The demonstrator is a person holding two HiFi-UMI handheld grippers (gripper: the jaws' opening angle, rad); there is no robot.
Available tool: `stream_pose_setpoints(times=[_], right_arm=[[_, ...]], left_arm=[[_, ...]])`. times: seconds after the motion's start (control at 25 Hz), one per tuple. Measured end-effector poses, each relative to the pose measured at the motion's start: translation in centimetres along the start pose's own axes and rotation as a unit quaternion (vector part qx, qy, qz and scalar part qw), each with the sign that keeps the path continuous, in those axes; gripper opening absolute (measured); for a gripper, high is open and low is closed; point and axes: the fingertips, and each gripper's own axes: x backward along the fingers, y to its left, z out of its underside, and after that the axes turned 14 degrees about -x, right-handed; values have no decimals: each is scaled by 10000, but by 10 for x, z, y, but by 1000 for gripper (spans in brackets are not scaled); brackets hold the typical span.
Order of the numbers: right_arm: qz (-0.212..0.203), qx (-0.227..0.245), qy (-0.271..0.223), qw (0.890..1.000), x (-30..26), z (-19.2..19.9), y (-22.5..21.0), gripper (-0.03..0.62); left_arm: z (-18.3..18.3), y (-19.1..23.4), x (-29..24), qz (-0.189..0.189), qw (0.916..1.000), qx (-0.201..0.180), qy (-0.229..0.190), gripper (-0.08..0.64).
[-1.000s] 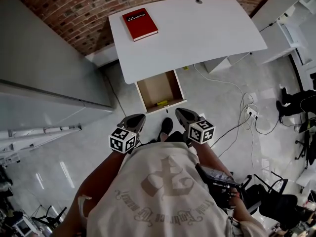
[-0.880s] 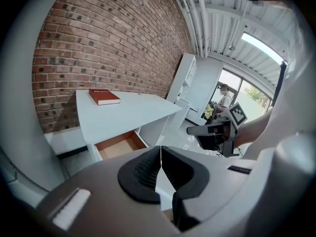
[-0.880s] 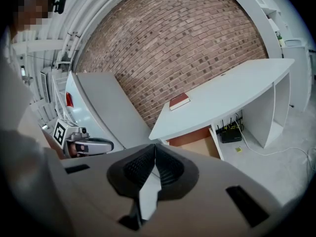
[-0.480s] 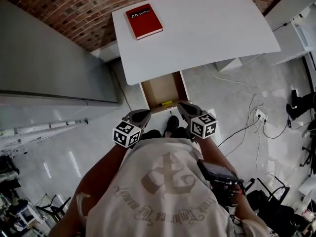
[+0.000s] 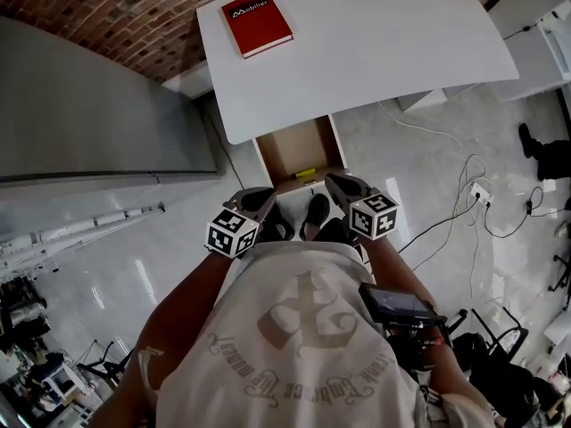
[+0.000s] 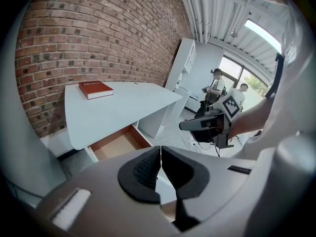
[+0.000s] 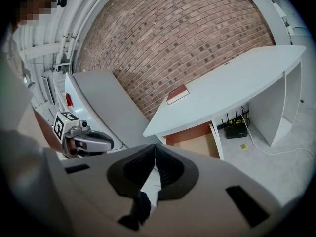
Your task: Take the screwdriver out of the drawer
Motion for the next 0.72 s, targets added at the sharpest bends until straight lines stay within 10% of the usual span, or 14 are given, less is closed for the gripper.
stream_pose_setpoints(times=[0.72], right_arm=[[566, -533, -312, 9965, -2, 15, -33, 6]], left_arm=[[12, 28, -54, 386, 9963, -549, 538, 9]])
